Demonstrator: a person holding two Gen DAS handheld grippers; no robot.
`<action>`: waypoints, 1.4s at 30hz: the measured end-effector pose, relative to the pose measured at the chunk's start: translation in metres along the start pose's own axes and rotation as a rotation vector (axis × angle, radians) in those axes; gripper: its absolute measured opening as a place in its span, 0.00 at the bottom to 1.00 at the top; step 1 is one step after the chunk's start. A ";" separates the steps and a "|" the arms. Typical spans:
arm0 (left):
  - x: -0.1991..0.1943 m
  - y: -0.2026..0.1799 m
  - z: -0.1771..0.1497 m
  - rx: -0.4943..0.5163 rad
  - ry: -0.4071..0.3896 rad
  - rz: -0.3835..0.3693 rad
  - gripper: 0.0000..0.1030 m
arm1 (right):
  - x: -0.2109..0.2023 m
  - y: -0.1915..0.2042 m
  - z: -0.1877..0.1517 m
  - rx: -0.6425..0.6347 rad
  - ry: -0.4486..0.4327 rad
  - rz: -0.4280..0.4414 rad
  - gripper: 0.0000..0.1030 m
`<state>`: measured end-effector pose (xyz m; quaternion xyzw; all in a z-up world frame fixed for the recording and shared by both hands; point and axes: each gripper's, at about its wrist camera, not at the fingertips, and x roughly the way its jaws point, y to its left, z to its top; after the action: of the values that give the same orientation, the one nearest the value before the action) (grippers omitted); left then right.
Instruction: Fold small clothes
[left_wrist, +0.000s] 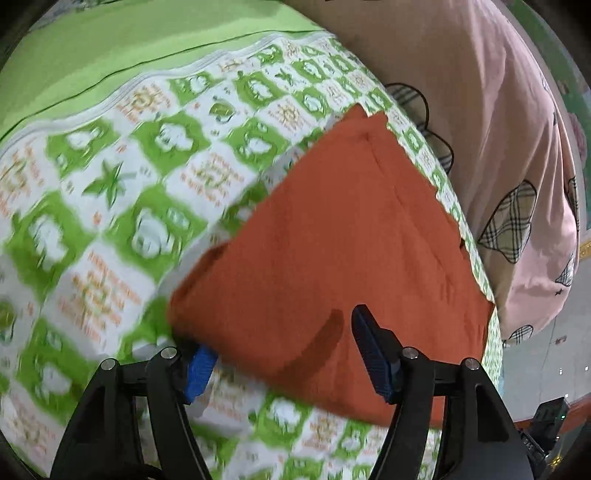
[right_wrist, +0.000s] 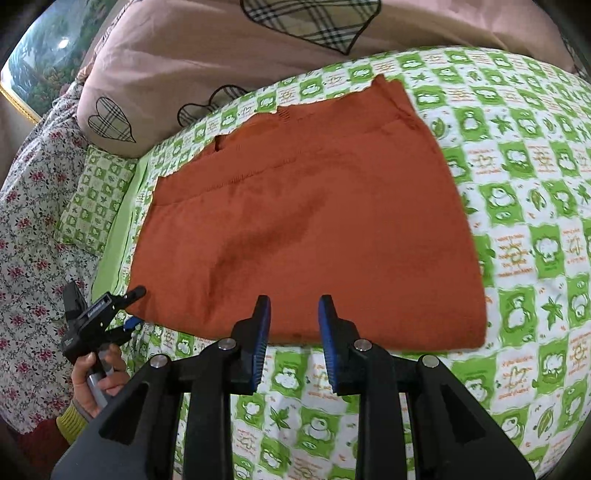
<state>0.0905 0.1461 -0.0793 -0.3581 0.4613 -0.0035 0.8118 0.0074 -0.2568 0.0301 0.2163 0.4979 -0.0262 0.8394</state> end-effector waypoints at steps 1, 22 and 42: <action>0.002 -0.001 0.003 0.009 -0.007 0.005 0.56 | 0.001 0.001 0.002 0.002 0.000 -0.006 0.27; 0.014 -0.211 -0.088 0.679 -0.006 -0.007 0.05 | 0.050 -0.009 0.088 0.063 0.117 0.266 0.58; 0.019 -0.222 -0.104 0.756 0.055 -0.032 0.05 | 0.145 0.094 0.152 -0.146 0.177 0.312 0.12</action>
<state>0.0957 -0.0849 0.0029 -0.0402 0.4432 -0.1959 0.8738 0.2301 -0.2057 0.0011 0.2307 0.5309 0.1596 0.7996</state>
